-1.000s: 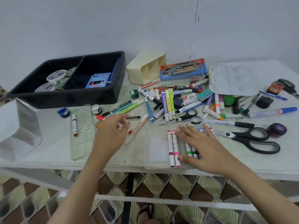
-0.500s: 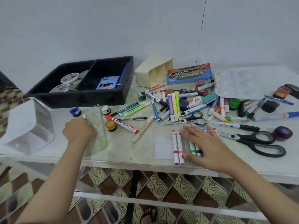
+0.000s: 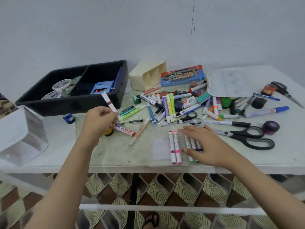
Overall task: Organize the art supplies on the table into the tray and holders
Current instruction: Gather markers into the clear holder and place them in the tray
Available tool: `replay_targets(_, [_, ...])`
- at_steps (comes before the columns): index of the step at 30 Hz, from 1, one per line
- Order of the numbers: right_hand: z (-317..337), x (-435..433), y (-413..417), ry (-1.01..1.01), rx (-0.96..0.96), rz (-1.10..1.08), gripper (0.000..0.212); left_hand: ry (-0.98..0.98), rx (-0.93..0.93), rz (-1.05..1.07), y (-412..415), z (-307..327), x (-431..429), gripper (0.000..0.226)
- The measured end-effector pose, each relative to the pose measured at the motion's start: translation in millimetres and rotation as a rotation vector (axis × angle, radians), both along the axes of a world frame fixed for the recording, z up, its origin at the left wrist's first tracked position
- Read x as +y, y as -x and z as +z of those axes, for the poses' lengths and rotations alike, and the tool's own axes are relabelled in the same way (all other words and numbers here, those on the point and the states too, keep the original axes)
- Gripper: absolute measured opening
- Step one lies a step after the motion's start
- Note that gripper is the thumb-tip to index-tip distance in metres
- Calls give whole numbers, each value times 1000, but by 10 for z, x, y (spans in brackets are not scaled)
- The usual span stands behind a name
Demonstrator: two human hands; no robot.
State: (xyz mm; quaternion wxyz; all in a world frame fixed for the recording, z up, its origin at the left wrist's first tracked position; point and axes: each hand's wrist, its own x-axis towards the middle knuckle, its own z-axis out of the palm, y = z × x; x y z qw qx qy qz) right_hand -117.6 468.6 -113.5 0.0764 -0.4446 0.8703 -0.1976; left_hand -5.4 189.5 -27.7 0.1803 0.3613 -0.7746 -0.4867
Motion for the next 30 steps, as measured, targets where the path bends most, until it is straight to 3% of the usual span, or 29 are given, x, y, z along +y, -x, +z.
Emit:
replay_targets(5, [-48,54,-61,-15,53,-24,80,-109,-94,-259,32,-120,509,5])
replay_targets(13, [-71,82,-97,0,67,-46,79,78,-296,-513,102,-422,909,76])
replay_targets(17, [-73,81,-95,9,68,-50,78,187,-345,-571,133,-525,939,75])
replay_targets(23, [-82,81,-88,6,76,-55,78,202,-316,-655,198,-571,923,70])
replay_targets(30, [-77,82,-95,15,64,-60,78,429,-289,-766,170,-491,808,71])
